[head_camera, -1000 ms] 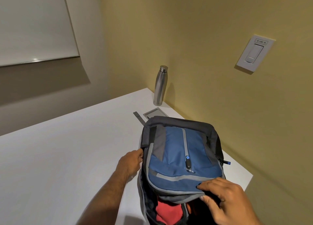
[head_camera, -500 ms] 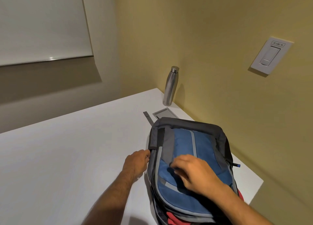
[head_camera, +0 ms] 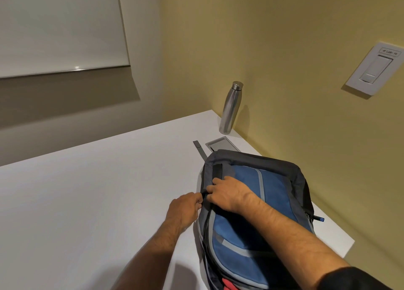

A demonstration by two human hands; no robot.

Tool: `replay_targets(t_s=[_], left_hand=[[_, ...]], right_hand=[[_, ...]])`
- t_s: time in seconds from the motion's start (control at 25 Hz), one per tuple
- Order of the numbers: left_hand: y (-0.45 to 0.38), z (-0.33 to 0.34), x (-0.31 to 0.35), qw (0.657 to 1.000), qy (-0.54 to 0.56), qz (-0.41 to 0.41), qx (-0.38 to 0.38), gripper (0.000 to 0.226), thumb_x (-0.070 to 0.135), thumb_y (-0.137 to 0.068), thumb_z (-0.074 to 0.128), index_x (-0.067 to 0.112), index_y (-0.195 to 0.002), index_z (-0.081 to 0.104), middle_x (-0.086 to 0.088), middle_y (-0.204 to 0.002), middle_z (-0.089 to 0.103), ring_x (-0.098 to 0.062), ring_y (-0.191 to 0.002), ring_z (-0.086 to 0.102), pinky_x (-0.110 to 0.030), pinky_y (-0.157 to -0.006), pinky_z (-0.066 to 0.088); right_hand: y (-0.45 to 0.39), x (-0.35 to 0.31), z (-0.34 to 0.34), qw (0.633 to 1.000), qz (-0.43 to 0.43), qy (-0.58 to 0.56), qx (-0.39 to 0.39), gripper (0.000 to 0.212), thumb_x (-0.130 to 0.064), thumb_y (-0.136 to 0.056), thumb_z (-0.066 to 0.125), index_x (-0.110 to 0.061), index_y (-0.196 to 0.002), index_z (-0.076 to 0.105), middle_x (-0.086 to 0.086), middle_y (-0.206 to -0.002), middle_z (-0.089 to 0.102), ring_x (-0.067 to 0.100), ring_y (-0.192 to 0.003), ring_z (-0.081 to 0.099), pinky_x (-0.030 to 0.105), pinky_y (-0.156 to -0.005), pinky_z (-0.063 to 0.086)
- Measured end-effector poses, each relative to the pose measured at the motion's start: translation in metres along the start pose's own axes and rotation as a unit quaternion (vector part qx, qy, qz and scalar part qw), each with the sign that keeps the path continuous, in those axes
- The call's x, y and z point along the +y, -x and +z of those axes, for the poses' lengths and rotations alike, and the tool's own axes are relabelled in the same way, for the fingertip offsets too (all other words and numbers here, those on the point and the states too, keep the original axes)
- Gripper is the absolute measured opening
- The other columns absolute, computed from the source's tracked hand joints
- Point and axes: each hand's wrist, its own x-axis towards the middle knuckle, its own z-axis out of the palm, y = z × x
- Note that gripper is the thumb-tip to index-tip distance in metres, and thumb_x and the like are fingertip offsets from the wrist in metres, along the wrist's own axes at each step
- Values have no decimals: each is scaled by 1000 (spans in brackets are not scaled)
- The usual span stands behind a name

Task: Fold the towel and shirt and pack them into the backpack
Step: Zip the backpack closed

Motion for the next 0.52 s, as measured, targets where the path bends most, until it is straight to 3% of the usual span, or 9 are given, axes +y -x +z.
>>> replay_targets(t_s=[0.24, 0.52], left_hand=[[6, 0, 0, 1000, 17, -12, 18, 9, 24, -99, 49, 26, -96, 57, 8, -92, 63, -15, -81, 59, -33, -76, 50], [21, -2, -3, 1000, 20, 9, 15, 10, 23, -99, 52, 25, -98, 62, 6, -92, 65, -15, -80, 59, -28, -78, 50]], right_hand=[[0, 7, 1, 999, 21, -19, 18, 27, -21, -101, 48, -14, -123, 62, 5, -120, 59, 26, -105, 52, 37, -66, 41], [6, 7, 4, 998, 43, -41, 30, 28, -22, -100, 50, -14, -126, 59, 6, -122, 58, 26, -104, 54, 36, -67, 44]])
